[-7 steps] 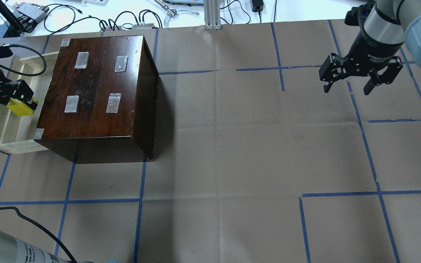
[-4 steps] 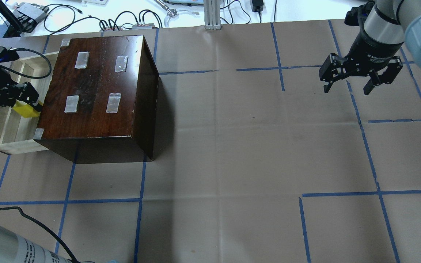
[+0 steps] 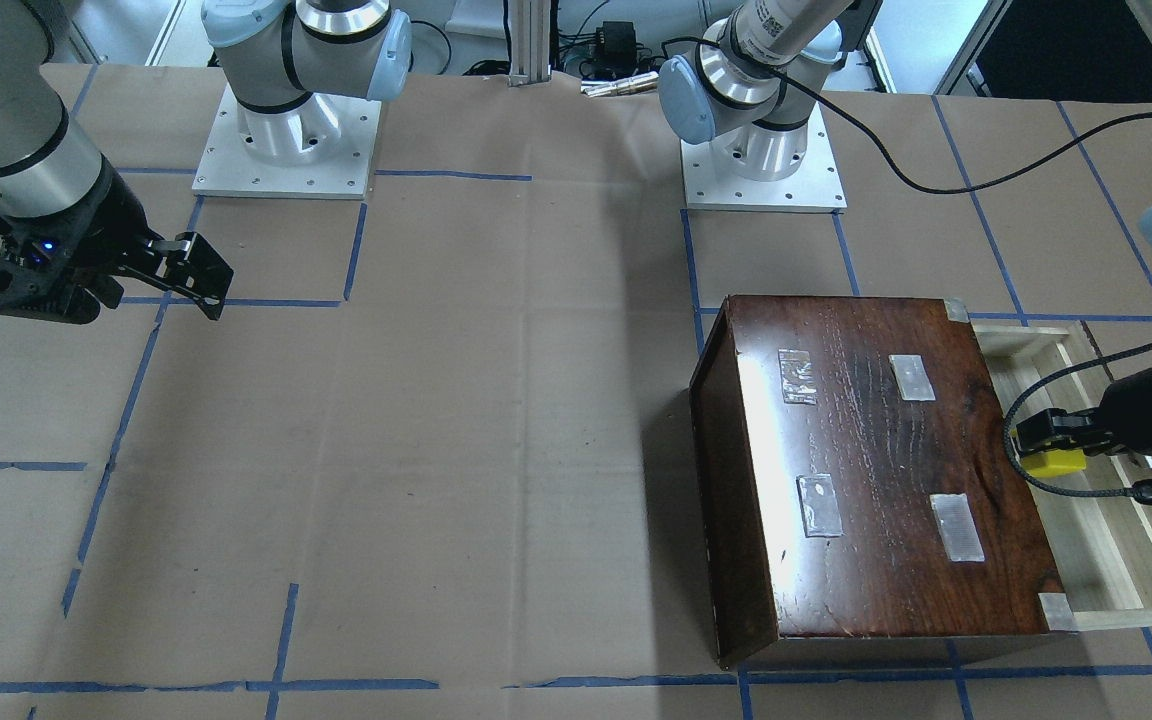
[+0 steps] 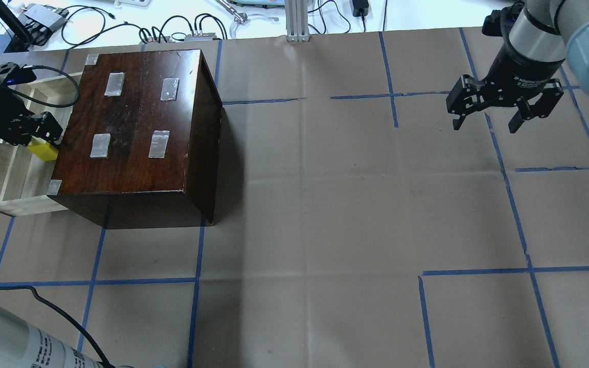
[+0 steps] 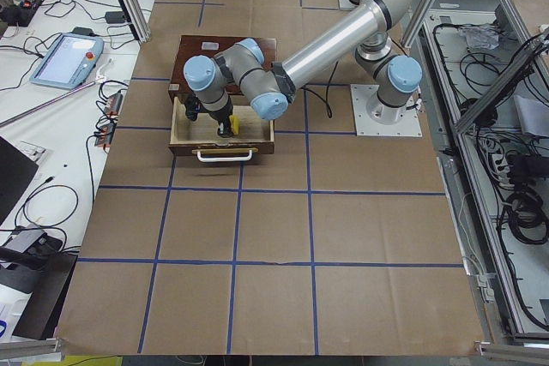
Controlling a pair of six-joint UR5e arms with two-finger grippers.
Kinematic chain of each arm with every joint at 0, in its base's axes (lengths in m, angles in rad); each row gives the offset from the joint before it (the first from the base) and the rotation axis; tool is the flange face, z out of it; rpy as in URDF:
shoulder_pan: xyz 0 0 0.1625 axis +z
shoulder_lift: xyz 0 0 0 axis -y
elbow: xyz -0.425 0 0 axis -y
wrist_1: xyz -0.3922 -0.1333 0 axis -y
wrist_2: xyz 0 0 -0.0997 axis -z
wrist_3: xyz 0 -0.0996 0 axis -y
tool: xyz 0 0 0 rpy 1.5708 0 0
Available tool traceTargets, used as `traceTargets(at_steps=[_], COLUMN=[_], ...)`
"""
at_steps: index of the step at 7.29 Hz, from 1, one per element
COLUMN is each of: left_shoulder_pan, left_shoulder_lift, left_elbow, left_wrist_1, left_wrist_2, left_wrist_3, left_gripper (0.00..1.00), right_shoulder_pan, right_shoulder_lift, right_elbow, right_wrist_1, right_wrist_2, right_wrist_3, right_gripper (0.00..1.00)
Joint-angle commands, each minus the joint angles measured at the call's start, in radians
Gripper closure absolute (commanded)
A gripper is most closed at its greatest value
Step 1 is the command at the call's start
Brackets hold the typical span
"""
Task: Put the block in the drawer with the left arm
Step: 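Carry the yellow cube over the open drawer and release it inside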
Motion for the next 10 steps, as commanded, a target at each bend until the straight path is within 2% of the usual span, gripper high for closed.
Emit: traceTargets(at_steps=[1, 2, 3, 9, 10], left_shoulder_pan=[-0.002, -0.002, -0.002, -0.002, -0.002], left_shoulder_lift=[0.0, 0.001, 0.001, 0.039, 0.068], left_elbow=[0.002, 0.002, 0.002, 0.022, 0.022], left_wrist_1=[0.001, 0.001, 0.001, -0.002, -0.01], left_wrist_2=[-0.004, -0.002, -0.004, -0.001, -0.001], left_wrist_3=[0.003, 0.005, 0.002, 0.005, 0.003], left_gripper=[0.74, 0.45, 0.2, 0.17, 0.11], right_shoulder_pan=[0.0, 0.0, 0.0, 0.0, 0.0], right_shoulder_lift=[0.0, 0.0, 0.0, 0.0, 0.0], right_elbow=[0.0, -0.001, 0.0, 0.0, 0.0], right_wrist_1=[0.0, 0.0, 0.0, 0.0, 0.0], right_wrist_2=[0.0, 0.0, 0.0, 0.0, 0.0], right_wrist_3=[-0.001, 0.001, 0.001, 0.001, -0.001], right_gripper=[0.0, 0.0, 0.0, 0.0, 0.0])
